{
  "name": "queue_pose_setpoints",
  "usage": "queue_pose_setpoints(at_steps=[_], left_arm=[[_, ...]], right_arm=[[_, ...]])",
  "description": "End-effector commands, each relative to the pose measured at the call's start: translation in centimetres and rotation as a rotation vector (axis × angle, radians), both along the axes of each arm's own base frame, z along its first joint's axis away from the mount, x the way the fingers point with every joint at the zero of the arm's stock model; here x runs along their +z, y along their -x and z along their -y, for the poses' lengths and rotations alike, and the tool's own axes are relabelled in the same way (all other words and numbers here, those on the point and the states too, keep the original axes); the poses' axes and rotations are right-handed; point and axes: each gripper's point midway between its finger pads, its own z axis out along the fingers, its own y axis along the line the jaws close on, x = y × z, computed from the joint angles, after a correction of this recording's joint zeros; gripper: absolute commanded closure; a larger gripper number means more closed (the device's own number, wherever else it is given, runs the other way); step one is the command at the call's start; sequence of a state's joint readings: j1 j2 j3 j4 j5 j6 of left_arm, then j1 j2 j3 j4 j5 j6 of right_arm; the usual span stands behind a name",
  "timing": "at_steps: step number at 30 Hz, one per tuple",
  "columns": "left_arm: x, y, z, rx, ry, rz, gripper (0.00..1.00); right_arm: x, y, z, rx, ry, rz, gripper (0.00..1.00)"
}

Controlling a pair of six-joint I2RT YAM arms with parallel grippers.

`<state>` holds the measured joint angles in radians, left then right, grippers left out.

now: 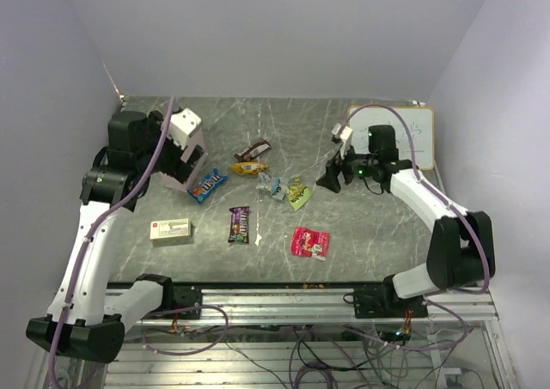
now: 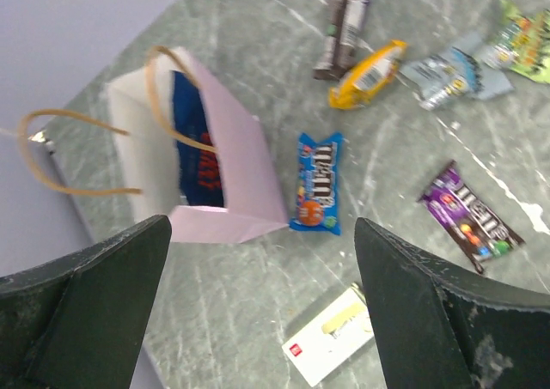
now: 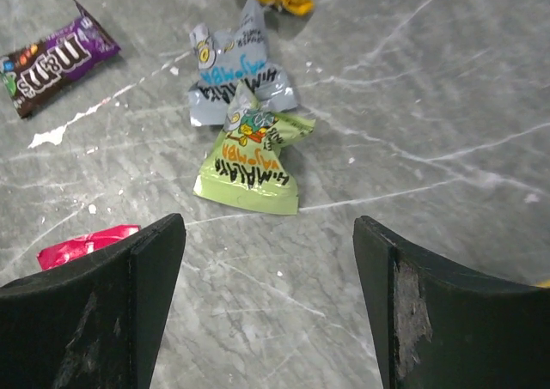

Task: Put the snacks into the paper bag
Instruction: Pick up the snack from the center of the board.

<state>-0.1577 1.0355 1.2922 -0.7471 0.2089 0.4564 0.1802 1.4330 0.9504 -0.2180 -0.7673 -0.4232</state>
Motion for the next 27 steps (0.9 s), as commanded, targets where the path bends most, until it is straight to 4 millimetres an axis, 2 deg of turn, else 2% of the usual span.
queue_pose_setpoints(at_steps=[1, 3, 8, 13, 22, 27], left_arm=[[-1.5, 2.8, 2.8, -0.2, 0.054, -0.036, 0.01], [-2.0, 3.5, 3.6, -0.248, 0.071, -0.035, 0.0], [-3.4, 4.7, 4.7, -0.317, 0.107, -0.04, 0.0], [-4.0, 5.1, 4.9, -0.331, 0.111, -0.048, 0.03], [-4.5, 5.0, 4.8, -0.332, 0.105, -0.04, 0.04], [-4.7, 4.8, 4.9, -0.334, 0.109, -0.049, 0.05]], right_arm=[[-3.0, -0.1, -1.0, 0.034, 0.082, -0.064, 0.21], [-3.4, -0.7, -1.8, 0.046, 0.097, -0.073, 0.22], [-5.9, -1.6, -3.0, 0.052, 0.142, -0.131, 0.23], [-8.5, -2.4, -3.4, 0.065, 0.209, -0.191, 0.25], [-12.0, -1.3, -4.9, 0.141, 0.265, -0.274, 0.3], [-13.5, -0.7, -4.9, 0.148, 0.288, -0.3, 0.36]])
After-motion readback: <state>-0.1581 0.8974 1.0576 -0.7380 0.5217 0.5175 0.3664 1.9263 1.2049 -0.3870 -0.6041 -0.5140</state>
